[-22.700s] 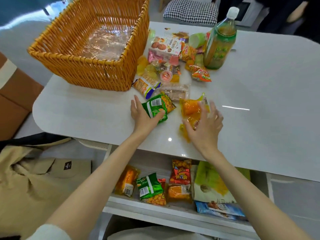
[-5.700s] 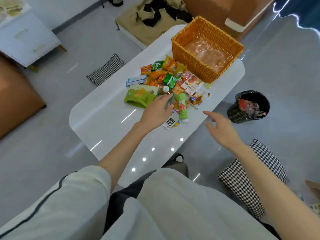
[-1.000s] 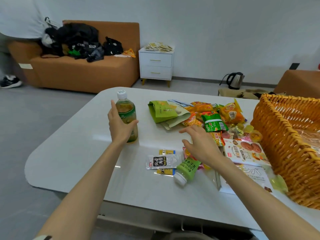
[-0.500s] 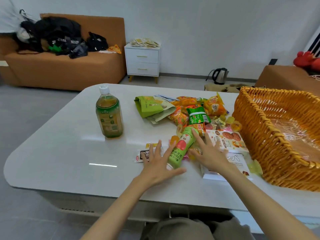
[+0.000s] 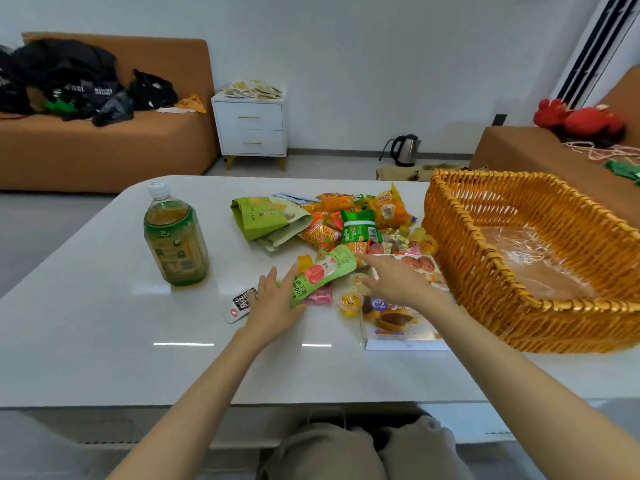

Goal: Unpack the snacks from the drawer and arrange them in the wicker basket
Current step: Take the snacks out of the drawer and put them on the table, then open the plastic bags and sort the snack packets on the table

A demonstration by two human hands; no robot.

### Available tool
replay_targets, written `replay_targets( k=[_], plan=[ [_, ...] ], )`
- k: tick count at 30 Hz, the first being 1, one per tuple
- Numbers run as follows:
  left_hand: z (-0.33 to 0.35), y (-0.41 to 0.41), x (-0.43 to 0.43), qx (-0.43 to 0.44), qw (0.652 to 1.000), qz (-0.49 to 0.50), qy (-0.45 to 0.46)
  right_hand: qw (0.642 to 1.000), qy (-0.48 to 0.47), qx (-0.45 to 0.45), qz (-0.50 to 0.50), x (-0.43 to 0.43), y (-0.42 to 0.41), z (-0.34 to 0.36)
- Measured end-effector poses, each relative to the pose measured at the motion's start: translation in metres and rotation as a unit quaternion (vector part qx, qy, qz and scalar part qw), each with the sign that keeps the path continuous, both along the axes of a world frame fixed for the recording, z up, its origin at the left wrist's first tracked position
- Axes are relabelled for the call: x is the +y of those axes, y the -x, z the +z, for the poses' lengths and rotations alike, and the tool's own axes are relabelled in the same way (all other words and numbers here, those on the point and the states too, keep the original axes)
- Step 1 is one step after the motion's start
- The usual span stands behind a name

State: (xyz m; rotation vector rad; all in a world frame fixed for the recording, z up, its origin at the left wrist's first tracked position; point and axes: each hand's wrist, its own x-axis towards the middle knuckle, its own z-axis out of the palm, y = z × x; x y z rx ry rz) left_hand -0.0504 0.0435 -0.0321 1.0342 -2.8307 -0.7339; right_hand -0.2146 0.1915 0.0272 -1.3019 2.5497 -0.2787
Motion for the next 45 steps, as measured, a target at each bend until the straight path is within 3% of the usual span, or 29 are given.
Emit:
replay_targets(
  k=[7,14,18,21,24,26,32,36,40,45],
  plan=[
    [0.051,0.032,0.043,0.064,0.995,-0.051,0.06,0.982,0.164,0.093,-0.034,0.069,0.008,0.047],
    [0.103,0.131,0.128,0.143,0.975,-0.171,0.009,0.965,0.156,0.133,-0.163,0.166,0.073,0.064],
    [0.106,0.189,0.158,0.105,0.974,-0.198,-0.007,0.962,0.047,0.134,-0.234,0.201,0.126,0.058],
    [0.102,0.217,0.167,0.084,0.973,-0.213,-0.014,0.955,-0.108,0.131,-0.244,0.212,0.16,0.051],
    [0.097,0.233,0.169,0.077,0.973,-0.218,-0.001,0.948,-0.253,0.093,-0.17,0.206,0.181,0.043],
    [0.094,0.238,0.165,0.076,0.971,-0.225,0.01,0.955,-0.275,0.042,-0.098,0.191,0.19,0.036],
    [0.088,0.248,0.153,0.078,0.966,-0.243,0.032,0.971,-0.228,0.0,-0.065,0.161,0.205,0.017],
    [0.085,0.256,0.154,0.084,0.965,-0.247,0.016,0.987,-0.108,0.028,-0.114,0.171,0.211,0.022],
    [0.078,0.258,0.154,0.083,0.965,-0.247,0.001,0.981,0.051,0.035,-0.182,0.185,0.214,0.026],
    [0.084,0.256,0.159,0.081,0.966,-0.244,-0.018,0.93,0.207,-0.179,-0.244,0.203,0.199,0.053]
  ],
)
